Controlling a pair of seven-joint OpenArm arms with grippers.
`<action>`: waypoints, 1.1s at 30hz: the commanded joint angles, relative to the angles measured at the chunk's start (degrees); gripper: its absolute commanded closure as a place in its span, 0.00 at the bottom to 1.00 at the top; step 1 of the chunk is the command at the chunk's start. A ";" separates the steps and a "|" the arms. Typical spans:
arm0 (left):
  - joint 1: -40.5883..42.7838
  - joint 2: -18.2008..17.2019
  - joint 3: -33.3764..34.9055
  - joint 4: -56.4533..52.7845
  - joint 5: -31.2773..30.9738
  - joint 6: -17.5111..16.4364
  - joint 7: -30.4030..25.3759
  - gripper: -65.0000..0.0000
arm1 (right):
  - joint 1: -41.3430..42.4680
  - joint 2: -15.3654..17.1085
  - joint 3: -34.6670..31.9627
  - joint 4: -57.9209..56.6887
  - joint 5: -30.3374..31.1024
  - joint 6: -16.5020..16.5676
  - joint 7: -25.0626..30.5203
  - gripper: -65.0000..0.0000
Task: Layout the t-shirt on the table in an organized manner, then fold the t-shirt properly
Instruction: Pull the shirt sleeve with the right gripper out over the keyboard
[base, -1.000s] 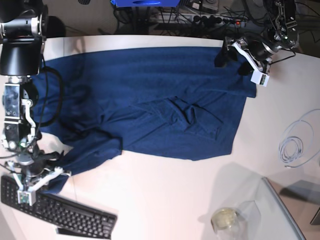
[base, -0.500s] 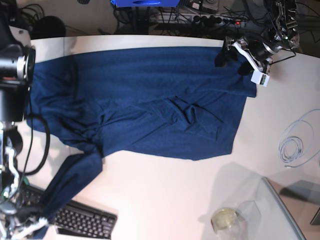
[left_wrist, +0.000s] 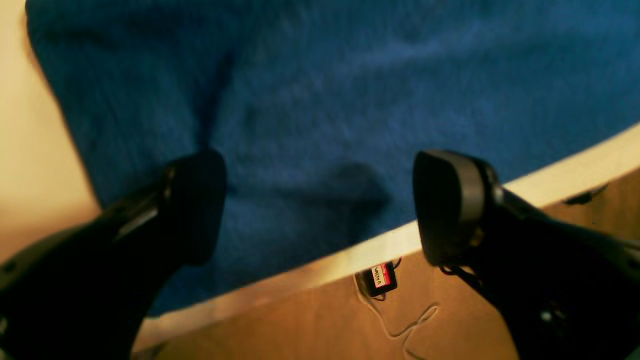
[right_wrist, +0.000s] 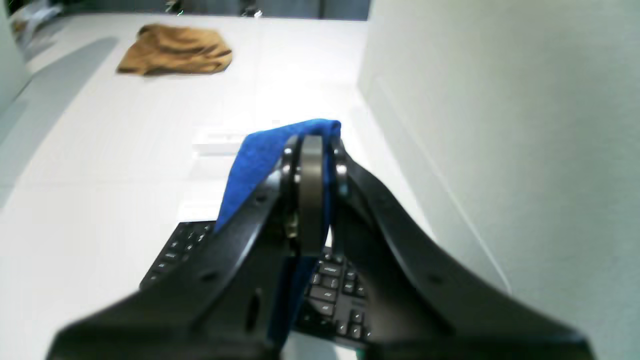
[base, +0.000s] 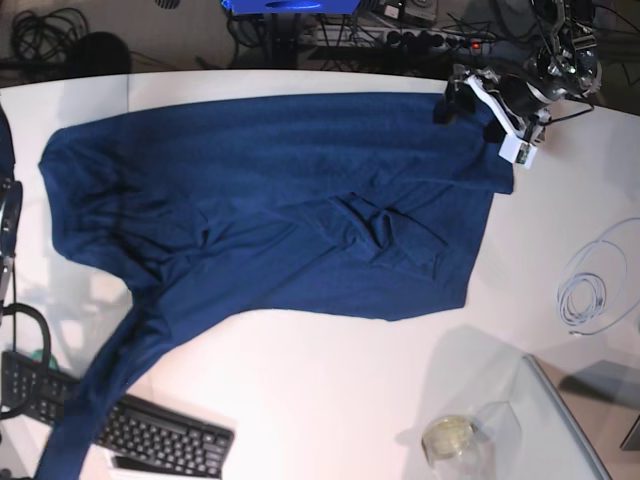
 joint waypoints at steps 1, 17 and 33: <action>0.10 -0.69 -0.21 1.71 -0.71 -0.01 -1.21 0.14 | 2.56 0.83 0.06 1.14 0.23 0.05 1.99 0.99; 0.54 -0.33 -1.70 2.59 -0.79 -0.01 0.38 0.14 | -3.15 -0.76 -18.84 -7.57 0.23 0.05 9.72 0.99; 4.15 0.81 -9.70 8.39 -0.79 -0.01 0.46 0.14 | 9.60 -0.05 -18.84 -27.70 0.32 -0.21 18.25 0.85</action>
